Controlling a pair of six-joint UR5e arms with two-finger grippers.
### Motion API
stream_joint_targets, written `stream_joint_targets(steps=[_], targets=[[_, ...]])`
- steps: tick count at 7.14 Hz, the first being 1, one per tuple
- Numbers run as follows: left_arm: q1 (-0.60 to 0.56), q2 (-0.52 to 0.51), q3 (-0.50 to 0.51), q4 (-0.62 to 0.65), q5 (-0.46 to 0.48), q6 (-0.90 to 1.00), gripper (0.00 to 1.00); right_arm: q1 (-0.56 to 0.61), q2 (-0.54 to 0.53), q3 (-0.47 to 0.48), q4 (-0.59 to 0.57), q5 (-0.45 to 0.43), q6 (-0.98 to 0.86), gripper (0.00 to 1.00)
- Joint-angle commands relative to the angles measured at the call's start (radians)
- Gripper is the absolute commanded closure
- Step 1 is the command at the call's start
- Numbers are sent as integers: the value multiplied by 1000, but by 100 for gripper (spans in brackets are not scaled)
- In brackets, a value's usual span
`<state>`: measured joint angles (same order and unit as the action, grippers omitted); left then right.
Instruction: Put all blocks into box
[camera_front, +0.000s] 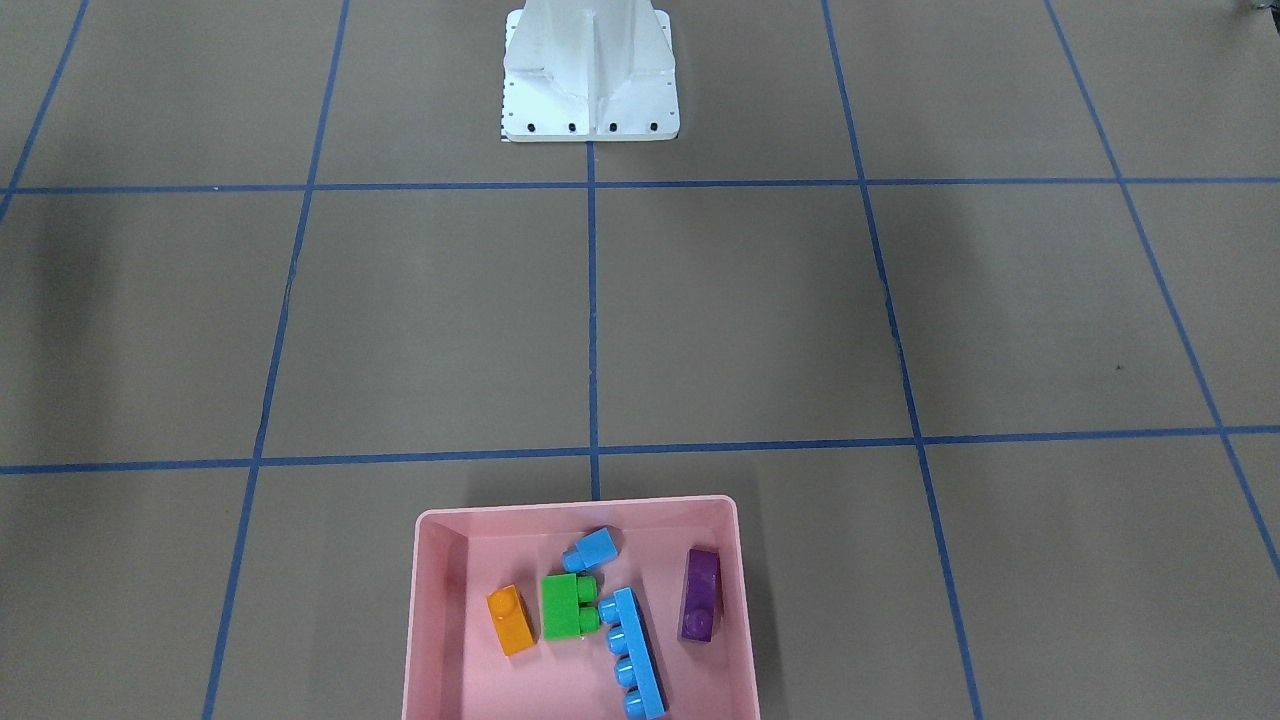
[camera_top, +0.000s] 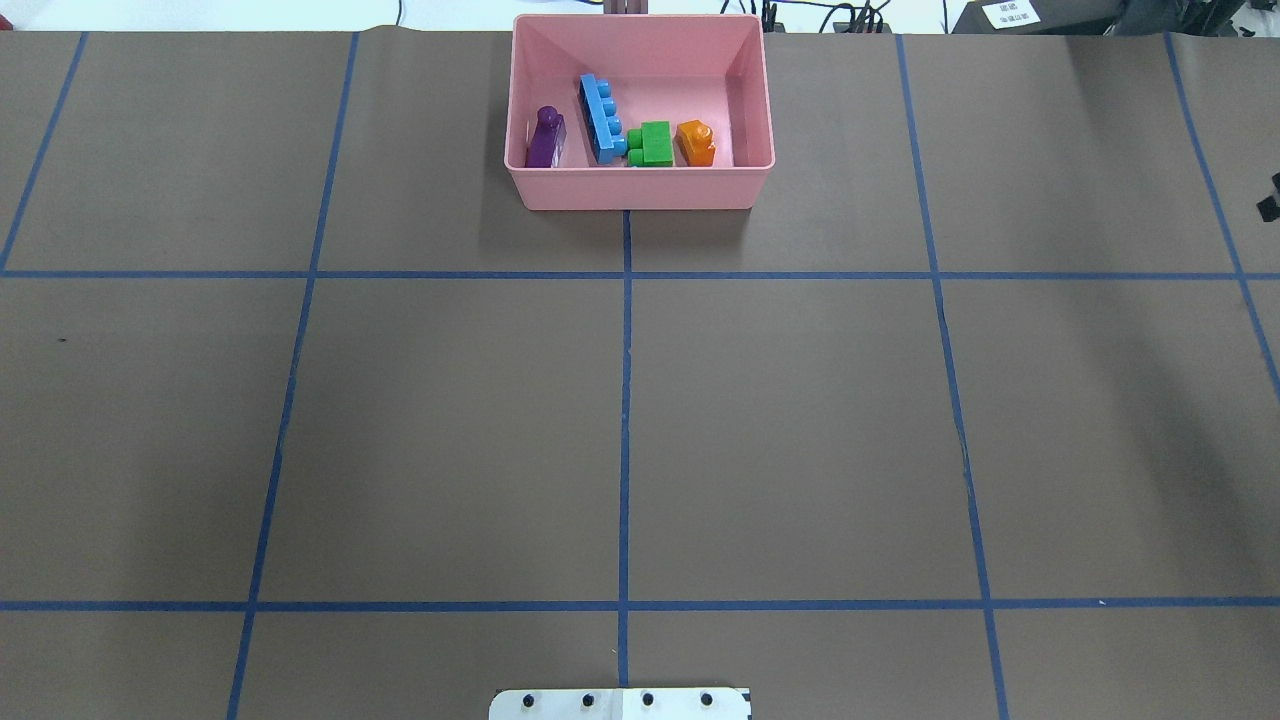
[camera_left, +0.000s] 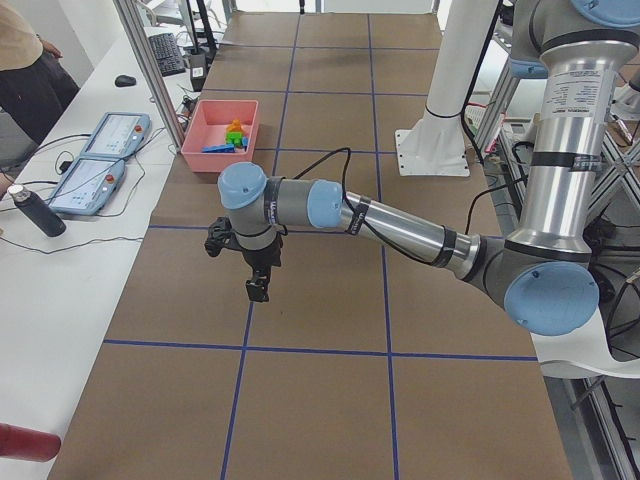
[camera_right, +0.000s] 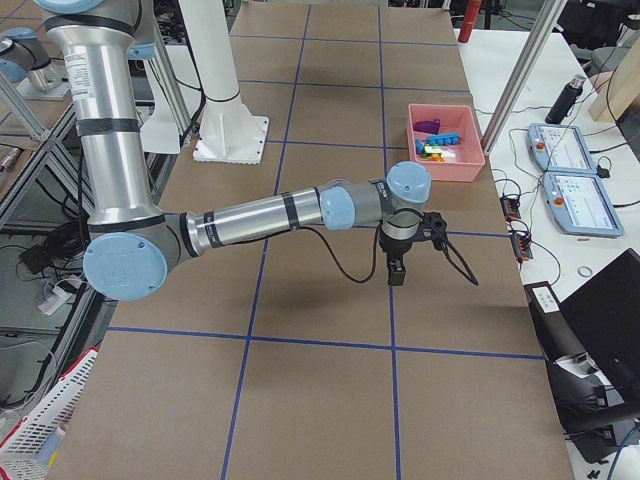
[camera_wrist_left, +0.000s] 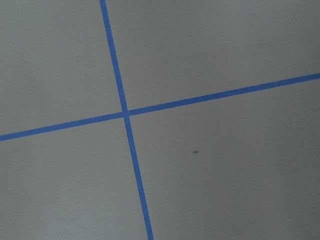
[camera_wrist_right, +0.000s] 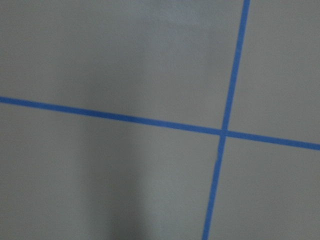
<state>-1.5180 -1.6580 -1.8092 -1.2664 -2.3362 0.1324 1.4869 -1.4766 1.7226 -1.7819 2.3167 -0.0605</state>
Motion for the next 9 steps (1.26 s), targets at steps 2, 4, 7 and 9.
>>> stream_joint_targets(steps=[2, 4, 7, 9], targets=[[-4, 40, 117, -10, -2, 3, 0, 61, -105, 57, -82, 3, -142, 0], [-5, 43, 117, -11, 0, 3, 0, 59, -105, 52, -79, 1, -137, 0], [-8, 44, 105, -56, 0, 6, 0, 59, -108, 43, -77, -3, -136, 0], [-7, 43, 106, -56, 1, 0, 0, 58, -108, 34, -74, -3, -136, 0]])
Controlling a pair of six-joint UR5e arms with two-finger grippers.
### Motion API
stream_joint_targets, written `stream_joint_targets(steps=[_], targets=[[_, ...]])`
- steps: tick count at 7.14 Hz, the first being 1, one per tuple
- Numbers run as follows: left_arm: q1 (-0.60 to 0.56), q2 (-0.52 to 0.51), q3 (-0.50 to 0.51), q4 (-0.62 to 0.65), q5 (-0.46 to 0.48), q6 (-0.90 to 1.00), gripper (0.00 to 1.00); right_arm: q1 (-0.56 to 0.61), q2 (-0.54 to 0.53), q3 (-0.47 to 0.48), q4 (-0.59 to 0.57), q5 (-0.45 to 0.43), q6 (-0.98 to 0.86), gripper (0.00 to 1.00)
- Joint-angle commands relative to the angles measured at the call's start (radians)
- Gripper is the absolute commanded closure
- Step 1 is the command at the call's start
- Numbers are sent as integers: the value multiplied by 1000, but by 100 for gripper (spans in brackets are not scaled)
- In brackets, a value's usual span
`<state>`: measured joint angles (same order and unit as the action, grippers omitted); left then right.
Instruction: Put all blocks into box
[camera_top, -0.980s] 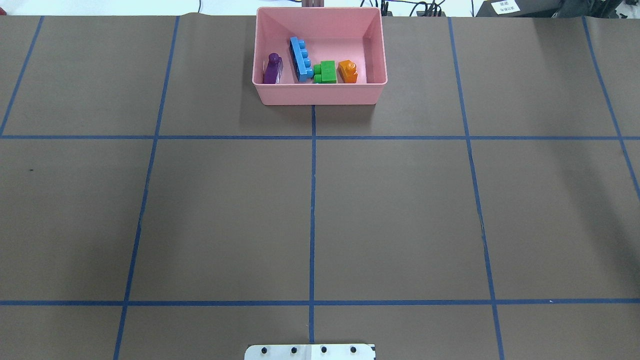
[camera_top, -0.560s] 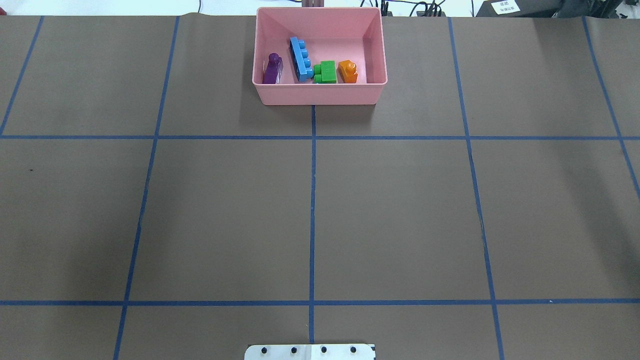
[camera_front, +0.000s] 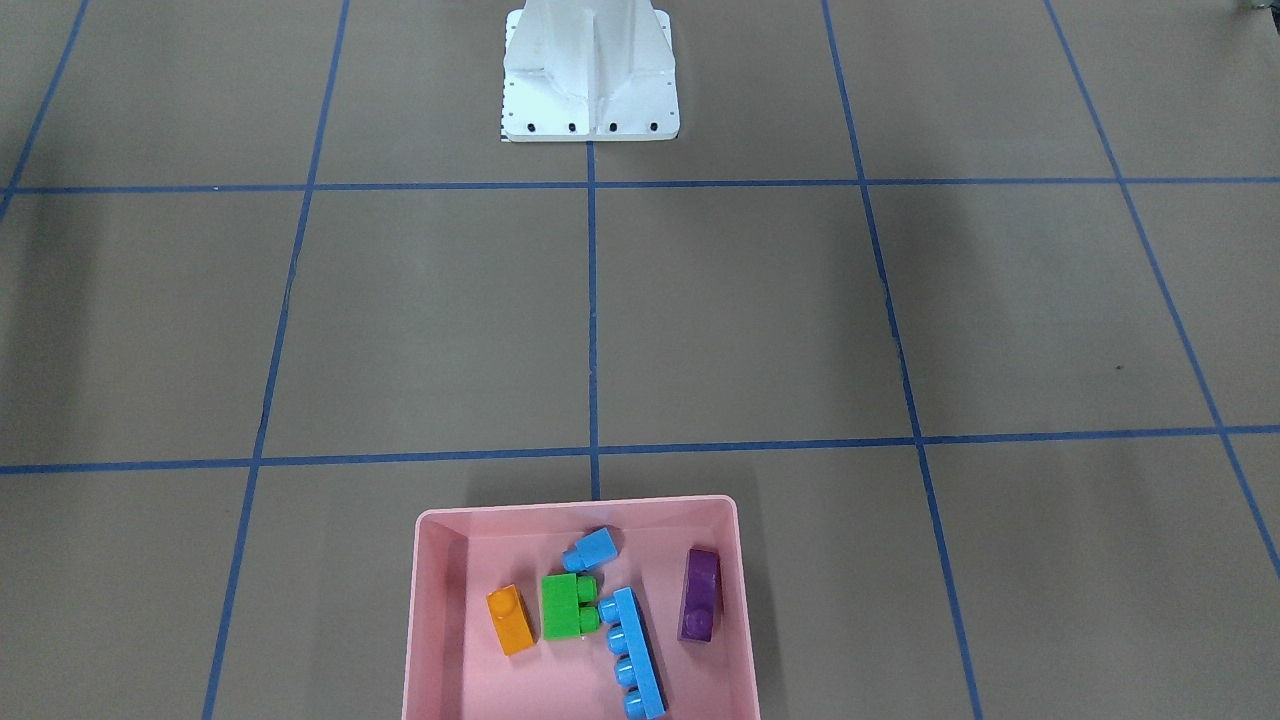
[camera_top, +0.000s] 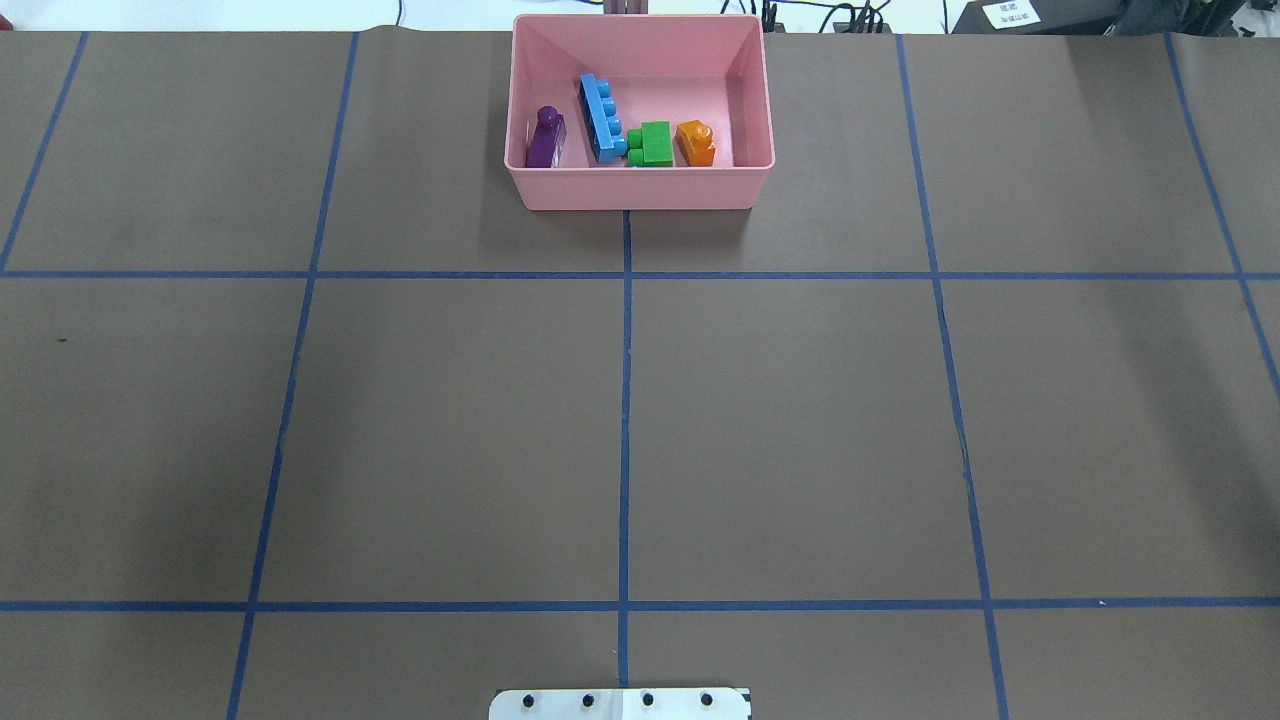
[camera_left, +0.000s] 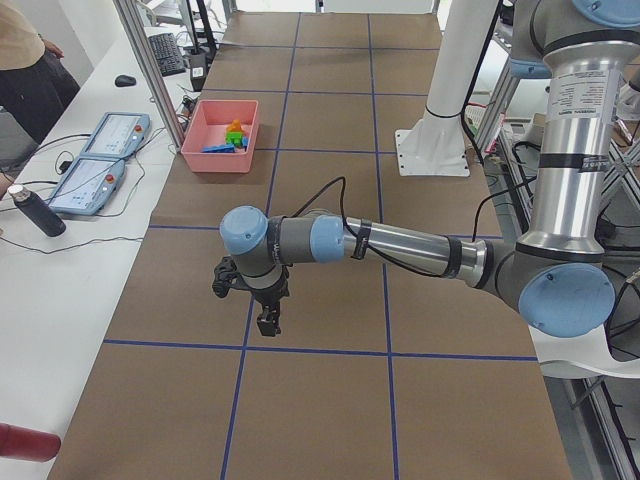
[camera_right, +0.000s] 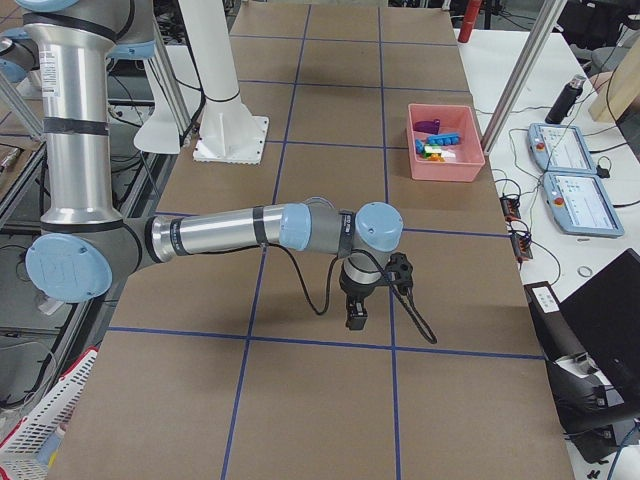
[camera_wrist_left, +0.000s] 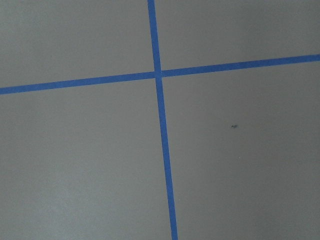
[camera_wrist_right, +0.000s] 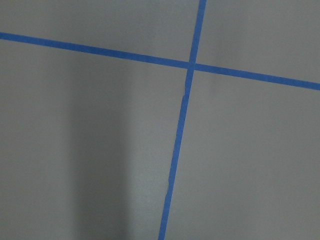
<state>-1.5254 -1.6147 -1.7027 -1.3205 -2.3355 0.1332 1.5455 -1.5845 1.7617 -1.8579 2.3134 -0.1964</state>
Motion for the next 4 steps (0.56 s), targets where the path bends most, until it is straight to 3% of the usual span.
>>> stream_joint_targets(steps=[1, 4], targets=[[1, -4, 1, -2, -2, -4, 0, -2, 0, -5, 0, 1, 2, 0], [-1, 2, -9, -3, 1, 2, 0, -4, 0, -5, 2, 1, 0, 0]])
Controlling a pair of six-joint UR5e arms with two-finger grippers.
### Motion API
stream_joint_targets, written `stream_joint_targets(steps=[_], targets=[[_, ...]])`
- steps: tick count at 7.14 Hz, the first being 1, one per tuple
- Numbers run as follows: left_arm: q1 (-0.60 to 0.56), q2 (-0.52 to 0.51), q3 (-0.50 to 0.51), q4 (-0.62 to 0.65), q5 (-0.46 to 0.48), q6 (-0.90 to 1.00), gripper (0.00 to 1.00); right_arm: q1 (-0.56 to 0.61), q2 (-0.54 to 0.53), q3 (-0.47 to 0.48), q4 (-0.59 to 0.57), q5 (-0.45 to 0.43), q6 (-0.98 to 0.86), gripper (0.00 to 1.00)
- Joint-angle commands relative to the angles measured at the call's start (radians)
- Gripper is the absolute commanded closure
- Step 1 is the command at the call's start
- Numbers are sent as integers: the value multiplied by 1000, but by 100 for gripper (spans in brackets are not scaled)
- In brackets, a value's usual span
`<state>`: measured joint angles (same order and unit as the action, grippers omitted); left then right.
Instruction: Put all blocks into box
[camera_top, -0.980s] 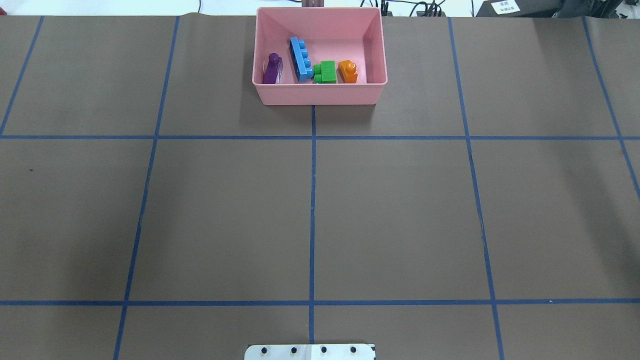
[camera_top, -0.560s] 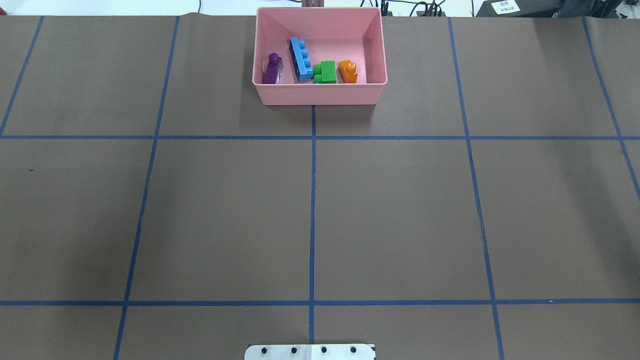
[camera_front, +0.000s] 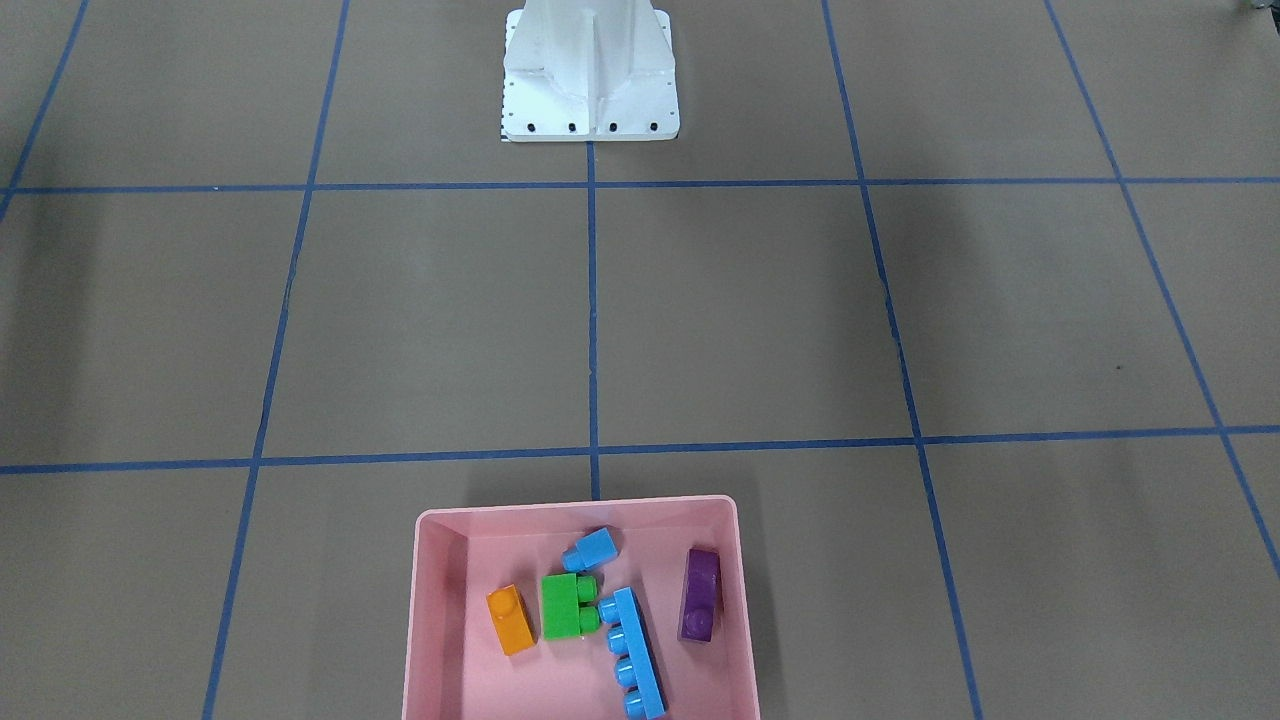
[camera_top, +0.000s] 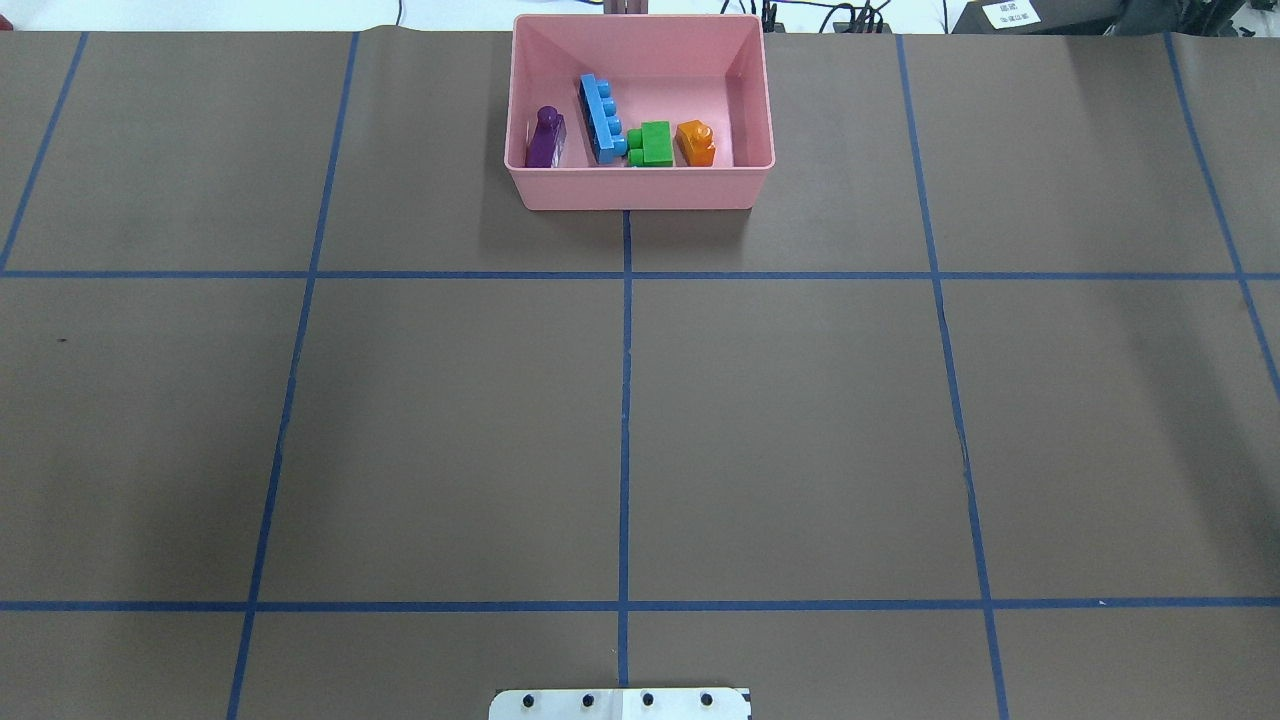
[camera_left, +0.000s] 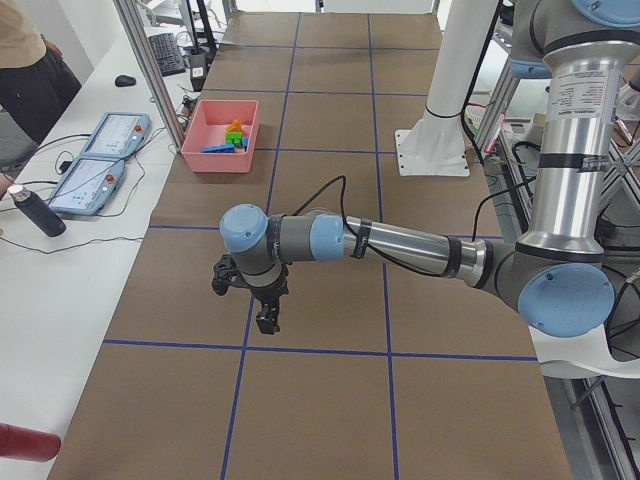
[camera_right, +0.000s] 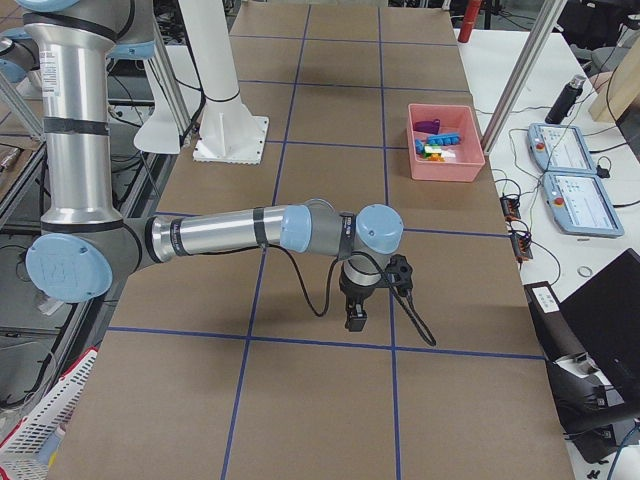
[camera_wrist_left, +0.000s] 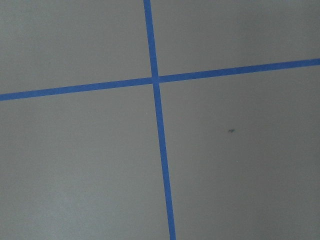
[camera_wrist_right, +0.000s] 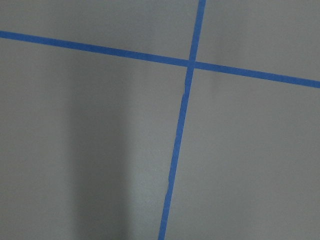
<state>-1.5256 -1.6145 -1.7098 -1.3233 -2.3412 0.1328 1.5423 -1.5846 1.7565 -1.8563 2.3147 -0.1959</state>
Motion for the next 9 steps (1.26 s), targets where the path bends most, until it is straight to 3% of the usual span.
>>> stream_joint_targets(steps=[1, 5, 9], targets=[[-1, 10, -2, -1, 5, 2, 0, -5, 0, -3, 0, 0, 0, 0], [1, -7, 4, -2, 3, -4, 0, -8, 2, -80, 124, 3, 50, 0], [1, -4, -2, -2, 3, -1, 0, -10, 2, -80, 126, 3, 50, 0]])
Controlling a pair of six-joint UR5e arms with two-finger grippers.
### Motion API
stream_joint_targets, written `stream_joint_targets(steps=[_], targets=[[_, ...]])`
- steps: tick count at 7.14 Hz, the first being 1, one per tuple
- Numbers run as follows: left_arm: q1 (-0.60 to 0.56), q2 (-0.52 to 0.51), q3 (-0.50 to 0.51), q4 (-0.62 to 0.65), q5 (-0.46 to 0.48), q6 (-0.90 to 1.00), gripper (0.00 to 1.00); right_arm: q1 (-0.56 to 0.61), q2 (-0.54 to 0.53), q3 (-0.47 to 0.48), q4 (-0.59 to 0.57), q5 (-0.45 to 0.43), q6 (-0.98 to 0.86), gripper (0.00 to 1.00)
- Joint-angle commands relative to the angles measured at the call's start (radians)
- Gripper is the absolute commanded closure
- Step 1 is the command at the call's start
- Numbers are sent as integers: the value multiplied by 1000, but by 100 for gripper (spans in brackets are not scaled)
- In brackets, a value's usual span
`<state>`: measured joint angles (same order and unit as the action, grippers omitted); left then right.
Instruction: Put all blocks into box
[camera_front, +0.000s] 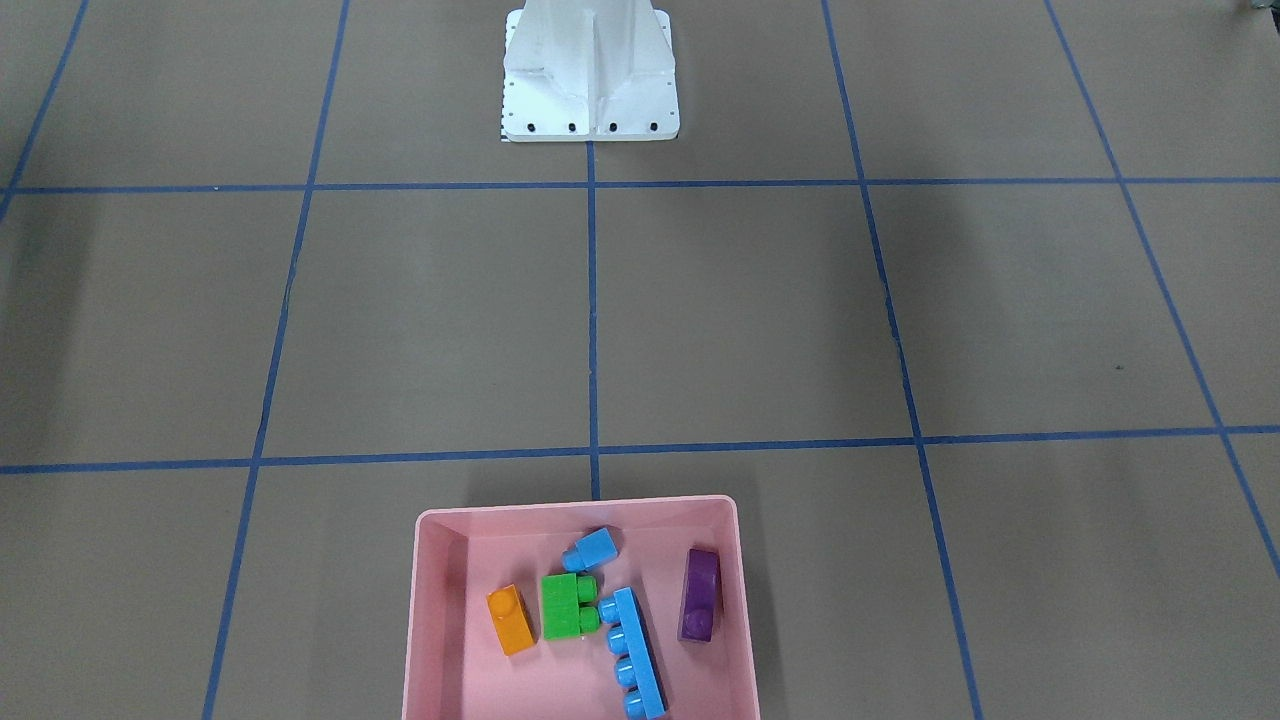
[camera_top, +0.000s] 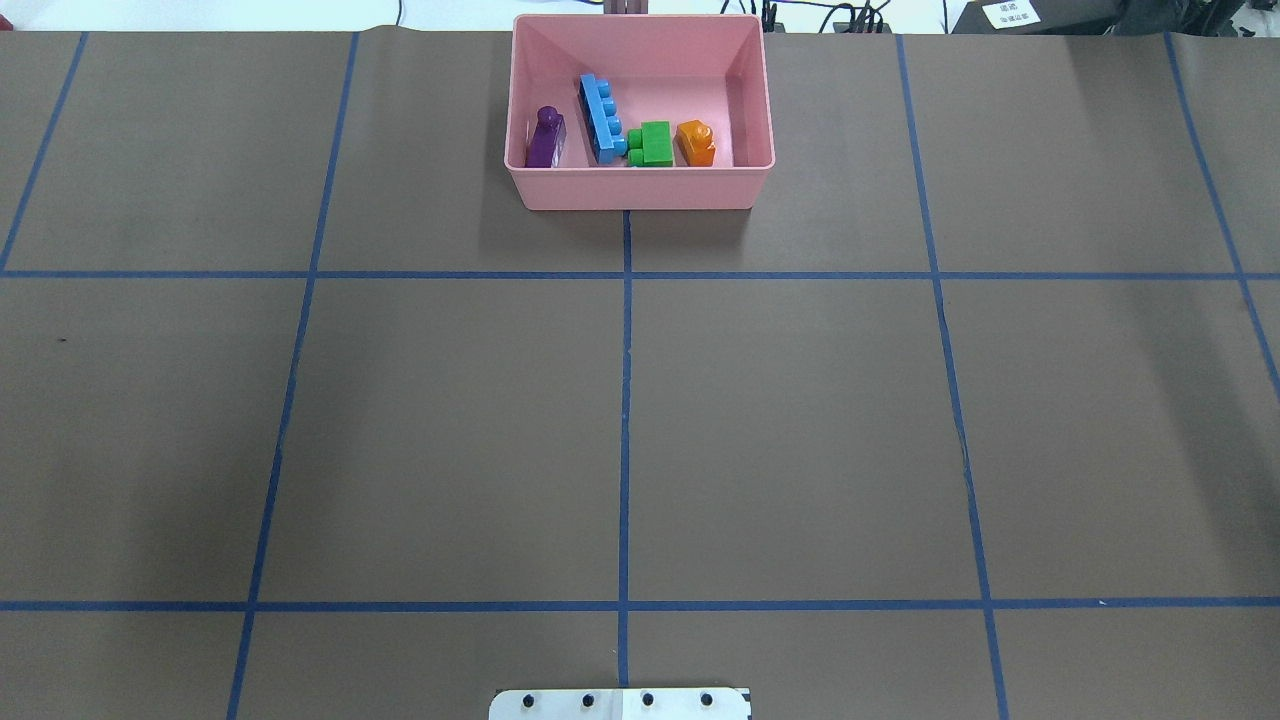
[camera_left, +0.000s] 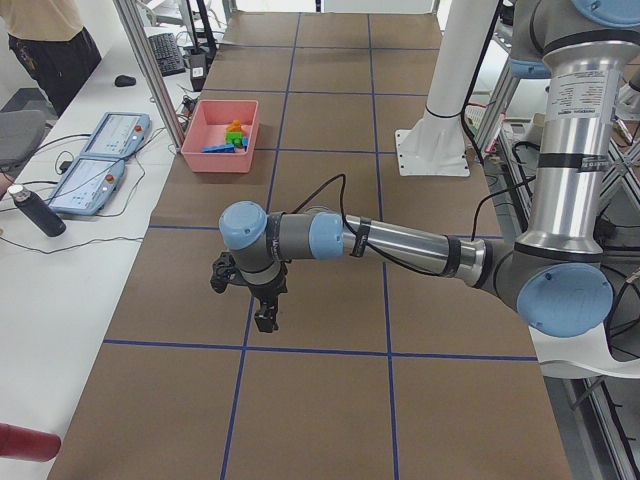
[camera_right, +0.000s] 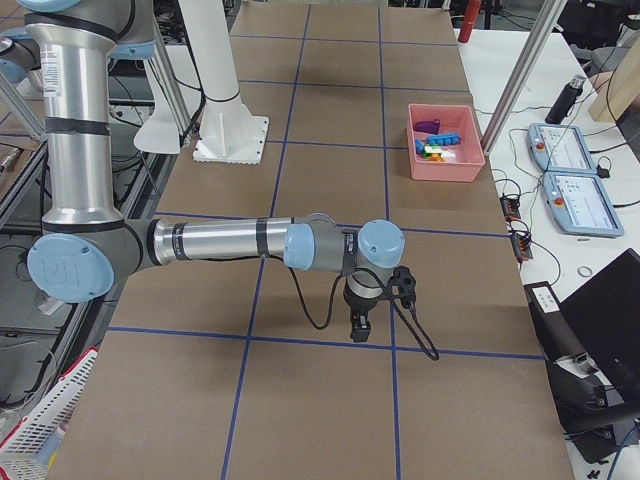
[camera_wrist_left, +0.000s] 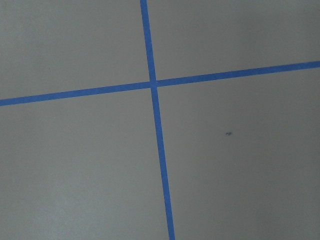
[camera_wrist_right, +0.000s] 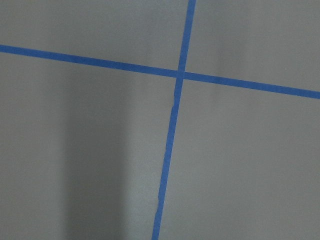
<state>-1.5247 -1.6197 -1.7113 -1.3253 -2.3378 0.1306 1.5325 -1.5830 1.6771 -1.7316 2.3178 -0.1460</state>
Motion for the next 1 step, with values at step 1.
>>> stream_joint_targets(steps=[1], targets=[[-2, 3, -5, 0, 2, 0, 0, 0, 0, 0, 1, 0, 0, 0]])
